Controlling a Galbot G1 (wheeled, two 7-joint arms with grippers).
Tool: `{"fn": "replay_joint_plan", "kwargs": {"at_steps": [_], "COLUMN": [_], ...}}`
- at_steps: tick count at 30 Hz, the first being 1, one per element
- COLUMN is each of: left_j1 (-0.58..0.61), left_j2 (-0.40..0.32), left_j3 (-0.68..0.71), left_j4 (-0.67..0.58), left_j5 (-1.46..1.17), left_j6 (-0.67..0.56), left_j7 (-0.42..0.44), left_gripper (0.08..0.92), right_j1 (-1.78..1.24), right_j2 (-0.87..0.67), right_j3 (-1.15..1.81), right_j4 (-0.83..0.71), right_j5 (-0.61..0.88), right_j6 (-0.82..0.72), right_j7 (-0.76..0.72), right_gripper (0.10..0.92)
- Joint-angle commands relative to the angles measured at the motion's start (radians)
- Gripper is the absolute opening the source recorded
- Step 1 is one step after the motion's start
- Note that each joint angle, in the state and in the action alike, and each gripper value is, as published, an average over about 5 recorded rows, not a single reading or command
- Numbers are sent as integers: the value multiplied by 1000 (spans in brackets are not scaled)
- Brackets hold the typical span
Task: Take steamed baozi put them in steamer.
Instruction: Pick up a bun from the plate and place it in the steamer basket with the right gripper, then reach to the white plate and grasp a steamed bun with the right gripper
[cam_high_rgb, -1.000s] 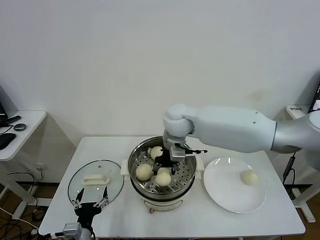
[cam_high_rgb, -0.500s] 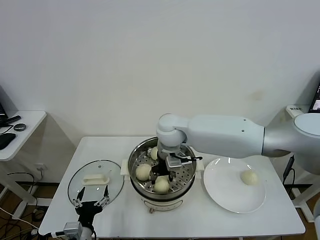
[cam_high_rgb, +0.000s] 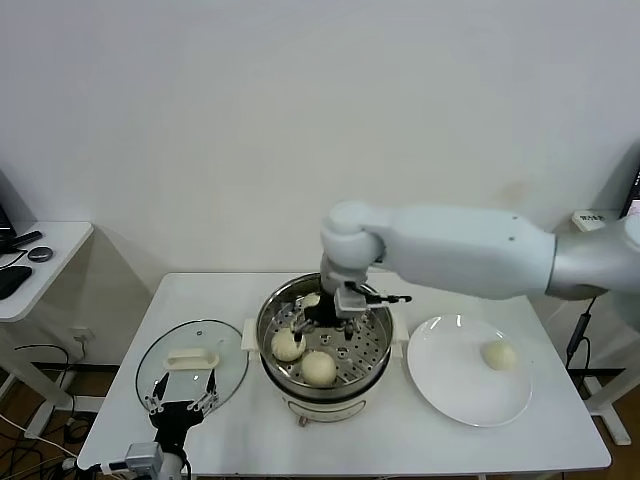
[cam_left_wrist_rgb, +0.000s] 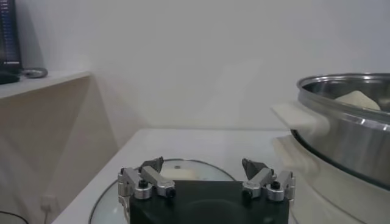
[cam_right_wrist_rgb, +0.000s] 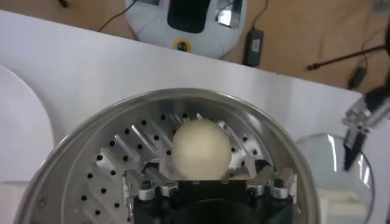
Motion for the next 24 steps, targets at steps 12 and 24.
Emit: {"fn": "replay_joint_plan", "kwargs": {"at_steps": [12,24], "left_j1": [4,46], "left_j2": [45,38], "left_j3": [-1,-8], "left_j4": [2,1], "left_j5": [-66,-62], "left_j6": [30,40], "left_j7": [18,23], "left_gripper": [823,823], "right_j1": [7,-632], "right_j2": [-591,-613], "right_j3": [125,659], "right_j4": [-115,-299], "right_j5": [268,-203], "right_j6": [-933,-695], "right_j7": [-106,-124], "right_gripper": [823,823]}}
